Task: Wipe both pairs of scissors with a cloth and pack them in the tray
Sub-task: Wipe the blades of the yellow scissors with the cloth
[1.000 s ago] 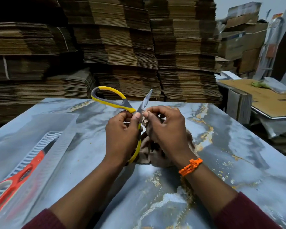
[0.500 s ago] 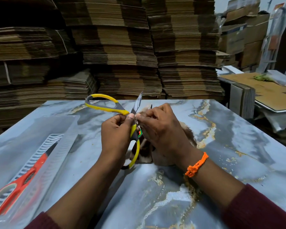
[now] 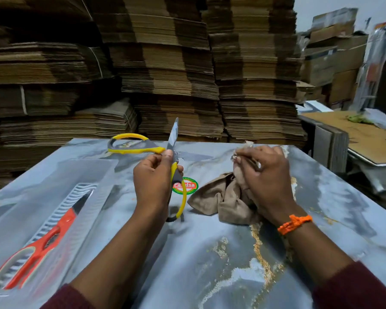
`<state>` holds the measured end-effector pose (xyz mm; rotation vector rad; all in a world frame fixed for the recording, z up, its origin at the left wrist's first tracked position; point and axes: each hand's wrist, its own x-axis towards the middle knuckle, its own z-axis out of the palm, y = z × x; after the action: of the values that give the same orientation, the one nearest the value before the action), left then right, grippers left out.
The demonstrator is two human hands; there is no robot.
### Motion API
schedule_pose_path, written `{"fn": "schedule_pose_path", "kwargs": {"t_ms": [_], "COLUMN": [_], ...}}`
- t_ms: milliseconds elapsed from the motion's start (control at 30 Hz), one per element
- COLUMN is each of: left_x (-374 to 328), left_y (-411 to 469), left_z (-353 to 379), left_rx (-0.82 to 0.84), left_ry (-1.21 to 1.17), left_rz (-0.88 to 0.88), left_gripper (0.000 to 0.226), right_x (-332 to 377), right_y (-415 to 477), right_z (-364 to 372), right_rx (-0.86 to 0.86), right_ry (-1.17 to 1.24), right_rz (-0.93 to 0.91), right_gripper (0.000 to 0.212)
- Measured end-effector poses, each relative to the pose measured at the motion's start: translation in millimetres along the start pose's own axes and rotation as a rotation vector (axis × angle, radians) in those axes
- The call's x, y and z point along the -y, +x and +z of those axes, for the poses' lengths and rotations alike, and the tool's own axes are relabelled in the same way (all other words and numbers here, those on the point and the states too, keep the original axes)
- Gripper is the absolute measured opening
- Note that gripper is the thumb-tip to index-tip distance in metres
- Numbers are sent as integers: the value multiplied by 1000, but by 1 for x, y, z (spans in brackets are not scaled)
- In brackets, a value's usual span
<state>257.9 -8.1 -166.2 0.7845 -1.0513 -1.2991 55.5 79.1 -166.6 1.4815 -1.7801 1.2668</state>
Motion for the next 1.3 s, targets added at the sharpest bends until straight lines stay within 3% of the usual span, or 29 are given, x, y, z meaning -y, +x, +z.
{"fn": "schedule_pose_path", "kwargs": {"t_ms": [100,267,433,567,667,767,933,1067,1167,1300], "left_x": [4,6,0,-3,-2,5,10,12,10,7], "left_y": [-4,-18,-21,-14,-15,-18,-20,-14,-9,-5], "left_z": [2,9,8,3,5,6,9,6,2,1], "left_rx": [3,52,26,11,48,69,123,89,65,120], "left_ry": [149,288,145,5,62,157,244,170,81,137], "left_rz": [95,209,55,-5,49,80,95,12,-68,-58], "left_gripper": [27,30,27,29,28,27,26,28,26,25], "right_x": [28,53,31,-17,-42,-26,23,33,25,-2], "right_y": [-8,-17,-12,-7,8,13,-3,-13,-9,2], "right_z": [3,22,18,16,1,-10,-1,11,10,-7], "right_rx": [-14,108,121,228,115,57,174,278,365,542], "right_ry": [69,168,120,-27,67,141,251,174,164,34], "right_rz": [-121,-239,-307,-143,95,134,-32,-236,-274,-242], "right_gripper": [18,17,17,11,12,13,14,16,15,13]}}
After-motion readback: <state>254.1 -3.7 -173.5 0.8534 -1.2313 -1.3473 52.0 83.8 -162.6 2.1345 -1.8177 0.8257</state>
